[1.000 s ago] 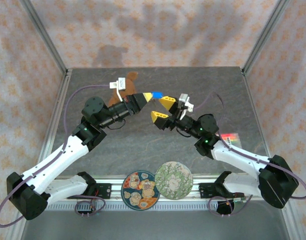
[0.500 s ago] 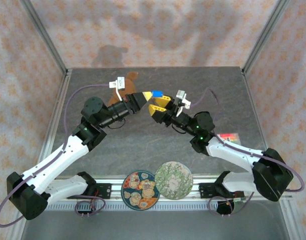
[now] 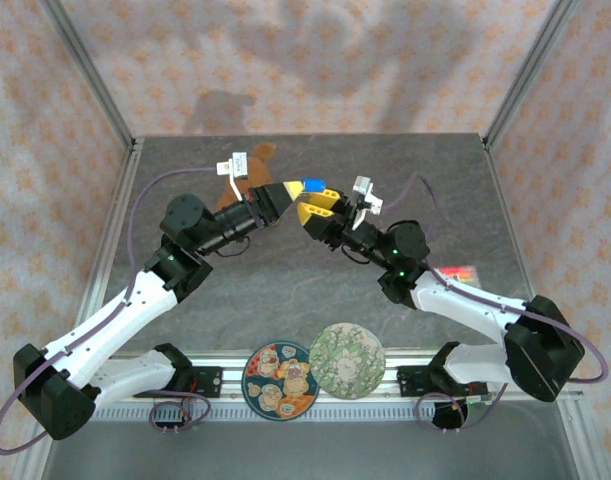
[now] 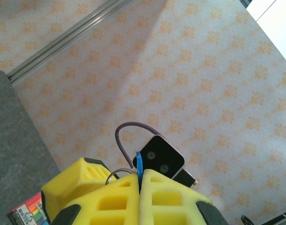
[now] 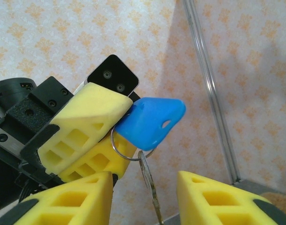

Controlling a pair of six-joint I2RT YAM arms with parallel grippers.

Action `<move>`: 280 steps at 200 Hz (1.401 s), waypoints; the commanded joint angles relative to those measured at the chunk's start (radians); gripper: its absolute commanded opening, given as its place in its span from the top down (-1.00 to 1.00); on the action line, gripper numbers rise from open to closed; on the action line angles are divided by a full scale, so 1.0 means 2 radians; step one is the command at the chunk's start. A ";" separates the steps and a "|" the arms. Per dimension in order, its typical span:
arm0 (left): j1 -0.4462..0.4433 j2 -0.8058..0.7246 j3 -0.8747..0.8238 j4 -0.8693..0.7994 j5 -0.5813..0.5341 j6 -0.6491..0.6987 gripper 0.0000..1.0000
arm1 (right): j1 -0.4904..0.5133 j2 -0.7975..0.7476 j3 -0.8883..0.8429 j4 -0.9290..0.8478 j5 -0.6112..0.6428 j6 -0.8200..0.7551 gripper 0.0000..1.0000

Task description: Remove the keys from the keyring

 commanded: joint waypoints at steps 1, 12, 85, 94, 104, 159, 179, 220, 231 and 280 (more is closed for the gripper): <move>-0.004 -0.003 0.005 0.033 0.010 -0.008 1.00 | 0.003 0.003 0.019 0.019 0.000 -0.002 0.16; -0.004 -0.004 0.004 0.035 0.010 -0.009 1.00 | 0.003 0.004 0.021 0.017 -0.003 -0.001 0.19; -0.004 -0.008 0.001 0.038 0.003 -0.011 1.00 | 0.004 0.009 0.040 -0.009 -0.021 0.003 0.78; -0.004 -0.011 0.001 0.037 0.000 -0.009 1.00 | 0.004 0.008 0.038 -0.010 -0.021 0.004 0.78; -0.004 -0.013 -0.001 0.038 -0.003 -0.009 1.00 | 0.004 0.007 0.038 -0.016 -0.018 0.007 0.78; -0.004 -0.015 -0.001 0.044 -0.006 -0.016 1.00 | 0.006 0.009 0.035 -0.016 -0.024 0.017 0.44; -0.004 -0.015 -0.002 0.045 -0.006 -0.018 1.00 | 0.006 0.007 0.037 -0.009 -0.026 0.021 0.56; -0.004 -0.015 -0.005 0.051 -0.008 -0.020 1.00 | 0.008 0.003 0.039 -0.006 -0.027 0.023 0.56; -0.004 -0.014 -0.006 0.053 -0.007 -0.021 1.00 | 0.008 0.003 0.040 -0.006 -0.027 0.024 0.59; -0.004 -0.014 -0.010 0.053 -0.008 -0.022 1.00 | 0.010 -0.001 0.035 0.009 -0.015 0.030 0.24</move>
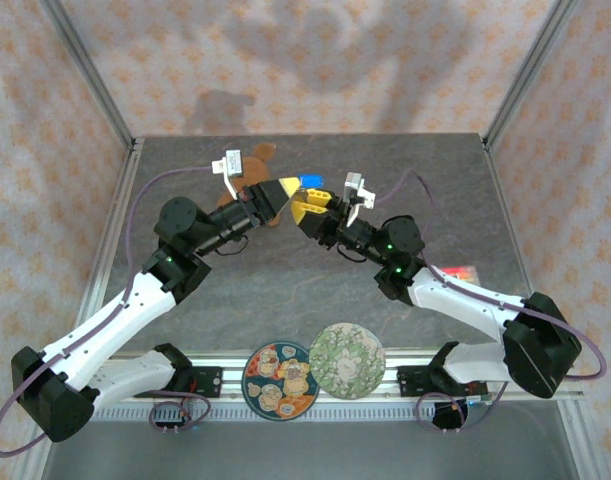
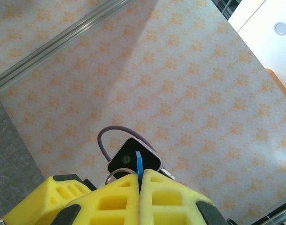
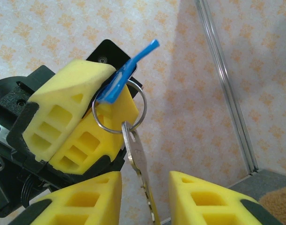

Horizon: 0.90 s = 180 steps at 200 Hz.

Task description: Remove the keys from the keyring

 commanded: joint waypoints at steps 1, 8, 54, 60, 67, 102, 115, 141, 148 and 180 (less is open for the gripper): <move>-0.004 -0.007 -0.008 0.026 -0.005 -0.003 1.00 | 0.003 -0.012 0.012 0.035 0.004 0.002 0.23; -0.004 -0.007 -0.008 0.025 -0.006 -0.003 1.00 | 0.003 -0.013 0.013 0.035 0.004 0.002 0.23; -0.004 -0.006 -0.010 0.030 -0.006 -0.004 1.00 | 0.004 -0.014 0.017 0.034 -0.004 0.002 0.48; -0.004 -0.005 -0.010 0.030 -0.007 -0.005 1.00 | 0.004 -0.014 0.018 0.033 -0.006 0.003 0.58; -0.004 -0.005 -0.010 0.031 -0.006 -0.006 1.00 | 0.004 -0.014 0.018 0.034 -0.007 0.003 0.64; -0.004 -0.009 -0.012 0.031 -0.009 -0.004 1.00 | 0.004 -0.018 0.019 0.031 -0.009 0.002 0.91; -0.004 -0.013 -0.015 0.028 -0.013 -0.002 1.00 | 0.004 -0.022 0.019 0.024 -0.005 0.003 0.92; -0.004 -0.019 -0.020 0.024 -0.021 0.001 1.00 | 0.004 -0.032 0.021 0.006 -0.005 -0.002 1.00; -0.003 -0.019 -0.020 0.024 -0.022 0.000 1.00 | 0.004 -0.035 0.022 -0.001 -0.004 -0.002 1.00; -0.001 -0.029 -0.027 0.020 -0.034 0.004 1.00 | 0.004 -0.039 0.028 -0.057 0.000 -0.006 1.00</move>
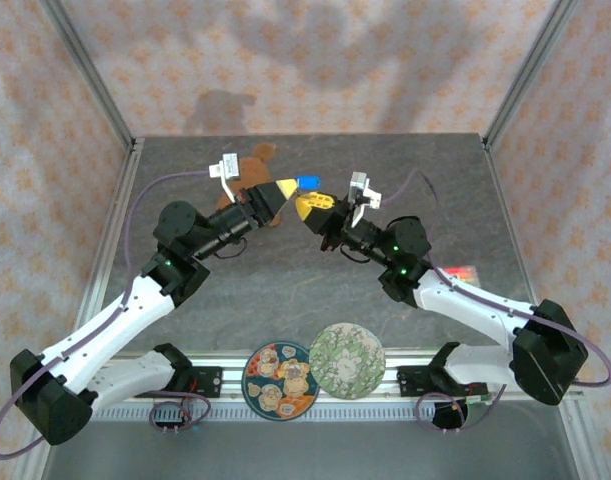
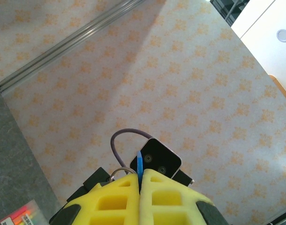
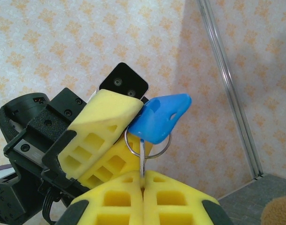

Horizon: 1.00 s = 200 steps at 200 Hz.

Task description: Remove the keys from the keyring

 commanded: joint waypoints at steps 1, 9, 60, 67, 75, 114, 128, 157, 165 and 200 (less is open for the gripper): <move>-0.001 -0.017 -0.010 0.018 -0.017 0.007 1.00 | 0.002 -0.013 0.025 -0.035 0.000 -0.011 1.00; 0.000 -0.019 -0.012 0.018 -0.018 0.007 1.00 | 0.002 -0.028 0.027 -0.053 -0.001 -0.012 1.00; 0.007 -0.041 -0.036 0.011 -0.039 0.011 1.00 | 0.002 -0.051 0.099 -0.326 0.003 -0.029 1.00; 0.009 -0.047 -0.042 0.004 -0.045 0.011 0.96 | 0.002 -0.052 0.113 -0.374 0.004 -0.034 1.00; 0.012 -0.055 -0.050 -0.004 -0.052 0.013 0.78 | 0.002 -0.051 0.132 -0.432 0.007 -0.038 1.00; 0.027 -0.105 -0.095 -0.056 -0.089 0.030 0.26 | 0.002 -0.019 0.247 -0.729 0.035 -0.091 1.00; 0.028 -0.124 -0.101 -0.095 -0.102 0.052 0.24 | 0.002 0.018 0.295 -0.839 0.059 -0.107 1.00; 0.028 -0.148 -0.110 -0.154 -0.112 0.090 0.21 | 0.002 0.095 0.369 -0.994 0.104 -0.126 1.00; 0.028 -0.152 -0.110 -0.171 -0.111 0.100 0.21 | 0.002 0.109 0.381 -1.016 0.108 -0.131 1.00; 0.028 -0.152 -0.099 -0.245 -0.085 0.160 0.19 | 0.002 0.120 0.401 -1.026 0.086 -0.142 1.00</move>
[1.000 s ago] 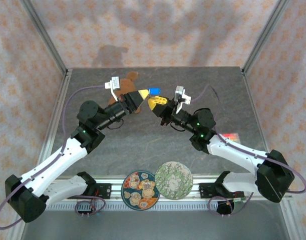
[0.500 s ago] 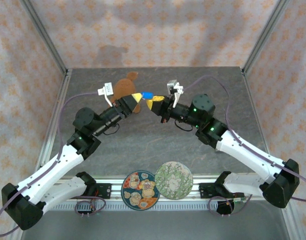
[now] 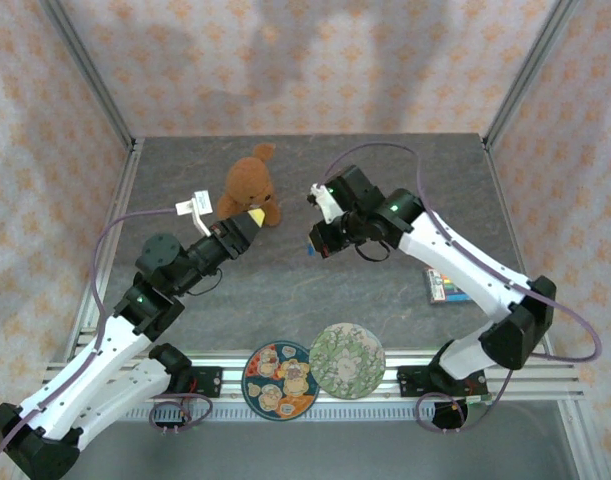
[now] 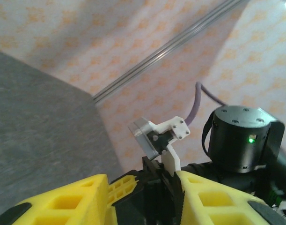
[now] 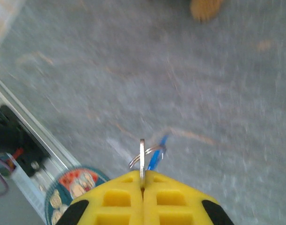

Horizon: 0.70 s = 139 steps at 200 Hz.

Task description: Remove the keys from the keyring

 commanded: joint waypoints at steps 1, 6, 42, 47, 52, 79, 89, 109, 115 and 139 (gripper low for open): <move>0.004 -0.002 0.005 -0.072 0.013 0.062 0.18 | 0.001 -0.012 0.031 -0.070 0.001 -0.022 1.00; 0.004 -0.002 0.006 -0.078 0.018 0.069 0.17 | 0.001 -0.011 0.035 -0.073 -0.007 -0.027 1.00; 0.004 0.010 0.007 -0.074 0.103 0.103 0.18 | 0.004 -0.021 0.047 -0.080 -0.109 -0.083 1.00; 0.003 0.014 0.009 -0.072 0.118 0.107 0.18 | 0.004 -0.026 0.044 -0.075 -0.118 -0.087 1.00; 0.004 0.018 0.013 -0.072 0.131 0.112 0.18 | 0.004 -0.031 0.040 -0.071 -0.128 -0.093 1.00; 0.003 0.038 0.031 -0.077 0.193 0.135 0.18 | 0.004 -0.057 0.026 -0.046 -0.179 -0.118 1.00; 0.004 0.044 0.037 -0.077 0.212 0.139 0.14 | 0.004 -0.063 0.024 -0.039 -0.196 -0.122 1.00; 0.002 0.055 0.044 -0.065 0.250 0.138 0.08 | 0.004 -0.073 0.018 -0.025 -0.223 -0.127 1.00; 0.001 0.057 0.045 -0.060 0.258 0.136 0.06 | 0.004 -0.073 0.019 -0.024 -0.224 -0.127 1.00; -0.004 0.063 0.049 -0.034 0.278 0.129 0.04 | 0.004 -0.070 0.019 -0.026 -0.234 -0.128 1.00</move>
